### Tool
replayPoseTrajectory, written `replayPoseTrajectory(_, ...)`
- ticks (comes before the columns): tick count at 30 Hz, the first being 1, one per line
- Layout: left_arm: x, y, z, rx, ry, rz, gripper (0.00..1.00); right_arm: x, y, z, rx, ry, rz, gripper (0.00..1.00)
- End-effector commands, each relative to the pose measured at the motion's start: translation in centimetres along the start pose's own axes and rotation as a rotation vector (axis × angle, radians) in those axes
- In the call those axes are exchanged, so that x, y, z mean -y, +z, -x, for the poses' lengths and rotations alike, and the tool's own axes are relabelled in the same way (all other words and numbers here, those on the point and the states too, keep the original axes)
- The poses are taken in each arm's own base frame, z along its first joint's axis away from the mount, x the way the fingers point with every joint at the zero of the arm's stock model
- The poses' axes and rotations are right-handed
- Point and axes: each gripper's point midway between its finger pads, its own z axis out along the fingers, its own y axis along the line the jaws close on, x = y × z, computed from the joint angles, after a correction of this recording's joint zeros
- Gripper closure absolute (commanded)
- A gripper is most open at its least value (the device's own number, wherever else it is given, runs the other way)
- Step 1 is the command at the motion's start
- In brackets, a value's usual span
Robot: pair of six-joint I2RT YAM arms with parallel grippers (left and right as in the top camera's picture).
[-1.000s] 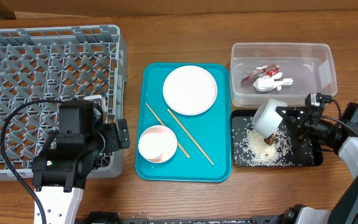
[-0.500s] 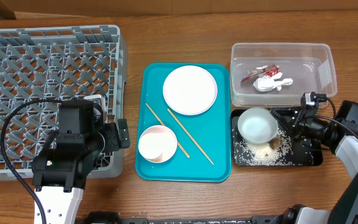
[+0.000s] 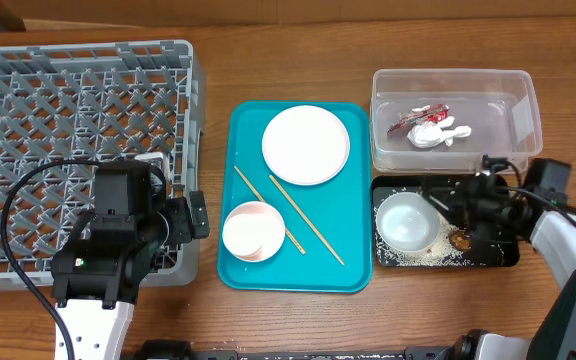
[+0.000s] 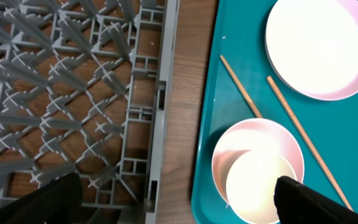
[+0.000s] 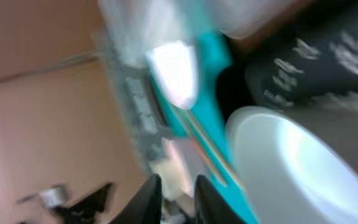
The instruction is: Sort waste into correct bins and load items into the dishwasher
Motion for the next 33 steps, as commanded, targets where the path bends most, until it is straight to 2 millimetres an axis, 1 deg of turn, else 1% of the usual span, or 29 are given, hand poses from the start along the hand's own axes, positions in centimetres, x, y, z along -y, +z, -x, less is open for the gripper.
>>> replayPoseTrajectory(1, 0.2, -0.6, 0.8, 0.026, -0.010, -0.007, 0.00, -0.2, -2.4, 2.7, 0.101, -0.254, -0.312, 0.77)
replayPoseTrajectory(2, 0.2, -0.6, 0.8, 0.026, -0.010, -0.007, 0.00, -0.8, -3.2, 2.9, 0.103, -0.287, -0.369, 0.77)
replayPoseTrajectory(4, 0.2, -0.6, 0.8, 0.026, -0.010, -0.007, 0.00, -1.4, -4.2, 3.3, 0.119, -0.307, -0.428, 0.76)
replayPoseTrajectory(5, 0.2, -0.6, 0.8, 0.026, -0.010, -0.007, 0.00, -1.7, -4.7, 3.5, 0.129, -0.317, -0.454, 0.75)
replayPoseTrajectory(6, 0.2, -0.6, 0.8, 0.026, -0.010, -0.007, 0.00, -1.5, -4.9, 3.7, 0.135, -0.316, -0.478, 0.72)
replayPoseTrajectory(7, 0.2, -0.6, 0.8, 0.026, -0.010, -0.007, 0.00, -0.8, -5.4, 3.9, 0.150, -0.297, -0.533, 0.69)
replayPoseTrajectory(9, 0.2, -0.6, 0.8, 0.026, -0.010, -0.007, 0.00, 2.2, -7.1, 3.7, 0.182, -0.192, -0.732, 0.68)
replayPoseTrajectory(10, 0.2, -0.6, 0.8, 0.026, -0.010, -0.007, 0.00, 2.7, -7.3, 3.5, 0.181, -0.172, -0.767, 0.68)
replayPoseTrajectory(12, 0.2, -0.6, 0.9, 0.030, -0.010, -0.008, 0.00, 3.0, -6.6, 2.7, 0.142, -0.171, -0.791, 0.66)
replayPoseTrajectory(14, 0.3, -0.6, 1.1, 0.038, -0.010, -0.010, 0.00, 3.5, -5.1, 1.7, 0.083, -0.196, -0.816, 0.61)
replayPoseTrajectory(16, 0.3, -0.6, 1.1, 0.040, -0.010, -0.010, 0.00, 4.0, -4.3, 1.1, 0.045, -0.219, -0.862, 0.61)
replayPoseTrajectory(19, 0.2, -0.6, 1.0, 0.036, -0.010, -0.009, 0.00, 5.0, -3.9, 1.0, 0.073, -0.180, -0.976, 0.61)
replayPoseTrajectory(21, 0.2, -0.6, 1.0, 0.034, -0.010, -0.009, 0.00, 5.4, -3.2, 0.6, 0.048, -0.175, -0.991, 0.62)
replayPoseTrajectory(24, 0.2, -0.6, 1.0, 0.034, -0.010, -0.009, 0.00, 6.0, -2.9, 0.4, 0.027, -0.161, -1.012, 0.62)
replayPoseTrajectory(26, 0.2, -0.6, 1.0, 0.034, -0.010, -0.008, 0.00, 6.5, -2.8, 0.2, 0.016, -0.152, -1.019, 0.66)
replayPoseTrajectory(32, 0.2, -0.6, 1.0, 0.034, -0.010, -0.009, 0.00, 8.4, -2.6, -0.8, 0.000, -0.115, -1.034, 0.67)
replayPoseTrajectory(33, 0.2, -0.6, 1.0, 0.034, -0.010, -0.009, 0.00, 8.6, -2.6, -1.0, -0.004, -0.112, -1.037, 0.76)
